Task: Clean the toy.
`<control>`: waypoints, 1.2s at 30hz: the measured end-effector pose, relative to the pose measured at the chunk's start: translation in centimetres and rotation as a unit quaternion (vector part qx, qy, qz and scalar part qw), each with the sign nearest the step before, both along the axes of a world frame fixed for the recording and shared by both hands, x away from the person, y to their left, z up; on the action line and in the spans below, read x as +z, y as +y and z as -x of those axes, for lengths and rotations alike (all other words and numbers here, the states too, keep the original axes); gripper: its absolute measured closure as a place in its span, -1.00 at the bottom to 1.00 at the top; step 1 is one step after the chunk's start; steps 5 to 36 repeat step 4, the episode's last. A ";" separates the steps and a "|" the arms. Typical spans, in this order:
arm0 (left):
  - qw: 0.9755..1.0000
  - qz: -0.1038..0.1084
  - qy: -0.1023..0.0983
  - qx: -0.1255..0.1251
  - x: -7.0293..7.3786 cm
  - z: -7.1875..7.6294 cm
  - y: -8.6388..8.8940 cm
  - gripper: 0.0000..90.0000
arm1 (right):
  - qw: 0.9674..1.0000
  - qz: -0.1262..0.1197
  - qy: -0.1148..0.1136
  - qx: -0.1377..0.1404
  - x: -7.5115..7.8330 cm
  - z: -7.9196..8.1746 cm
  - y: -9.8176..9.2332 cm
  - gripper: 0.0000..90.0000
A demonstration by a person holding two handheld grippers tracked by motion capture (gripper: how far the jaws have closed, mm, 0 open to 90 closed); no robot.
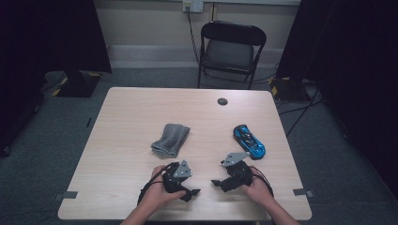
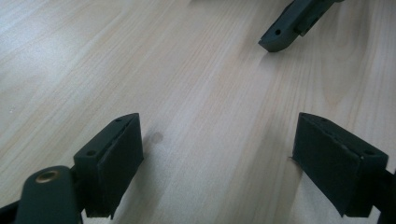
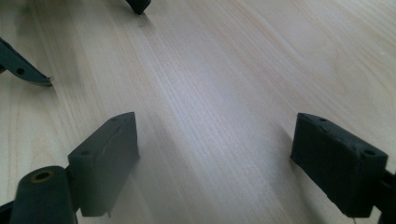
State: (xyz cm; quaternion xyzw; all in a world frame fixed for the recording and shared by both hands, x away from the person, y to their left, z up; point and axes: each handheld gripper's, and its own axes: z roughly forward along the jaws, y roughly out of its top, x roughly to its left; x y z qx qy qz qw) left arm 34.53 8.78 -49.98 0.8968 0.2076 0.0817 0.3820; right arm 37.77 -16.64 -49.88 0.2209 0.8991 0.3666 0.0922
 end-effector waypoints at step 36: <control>1.000 0.004 -0.003 -0.001 -0.1 0.0 0.2 -0.67 | 1.000 -0.010 -0.002 0.000 -0.2 0.1 -0.2 -0.71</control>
